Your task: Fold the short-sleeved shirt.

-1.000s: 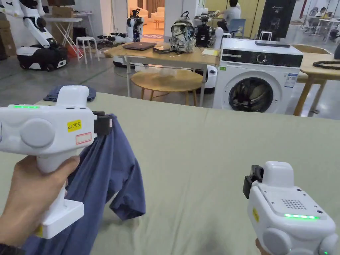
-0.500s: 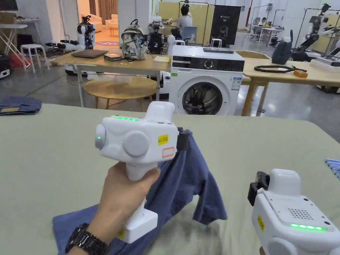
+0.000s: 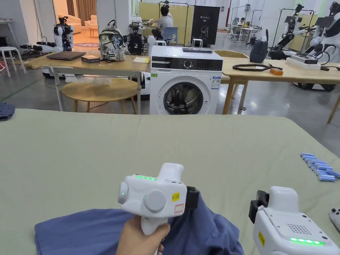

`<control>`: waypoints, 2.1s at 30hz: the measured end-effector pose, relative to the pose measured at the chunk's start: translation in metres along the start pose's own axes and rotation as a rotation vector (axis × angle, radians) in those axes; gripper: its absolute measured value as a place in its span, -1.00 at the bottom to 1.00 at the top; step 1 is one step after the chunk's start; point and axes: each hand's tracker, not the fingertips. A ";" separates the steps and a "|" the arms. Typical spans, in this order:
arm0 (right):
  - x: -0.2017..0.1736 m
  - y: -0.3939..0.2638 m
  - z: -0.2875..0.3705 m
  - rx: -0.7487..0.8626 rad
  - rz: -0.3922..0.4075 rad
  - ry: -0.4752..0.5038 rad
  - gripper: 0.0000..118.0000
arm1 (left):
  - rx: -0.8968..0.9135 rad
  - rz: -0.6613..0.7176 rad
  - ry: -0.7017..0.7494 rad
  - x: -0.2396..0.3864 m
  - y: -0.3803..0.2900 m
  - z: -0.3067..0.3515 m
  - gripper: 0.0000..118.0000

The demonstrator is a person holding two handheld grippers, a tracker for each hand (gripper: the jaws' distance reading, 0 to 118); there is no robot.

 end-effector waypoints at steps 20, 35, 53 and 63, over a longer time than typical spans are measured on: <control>-0.068 0.016 0.010 0.073 0.061 0.110 -1.00 | 0.328 0.048 0.495 -0.100 -0.045 0.153 -0.96; -0.095 0.015 0.000 0.039 0.071 0.145 -1.00 | 0.093 0.235 0.647 -0.207 -0.054 0.185 -1.00; -0.055 0.000 -0.003 -0.044 0.079 0.067 -1.00 | -0.398 0.506 0.517 -0.325 -0.050 0.068 0.08; -0.031 -0.016 -0.006 -0.112 0.046 0.026 -1.00 | -0.431 0.299 0.578 -0.257 -0.055 0.065 -1.00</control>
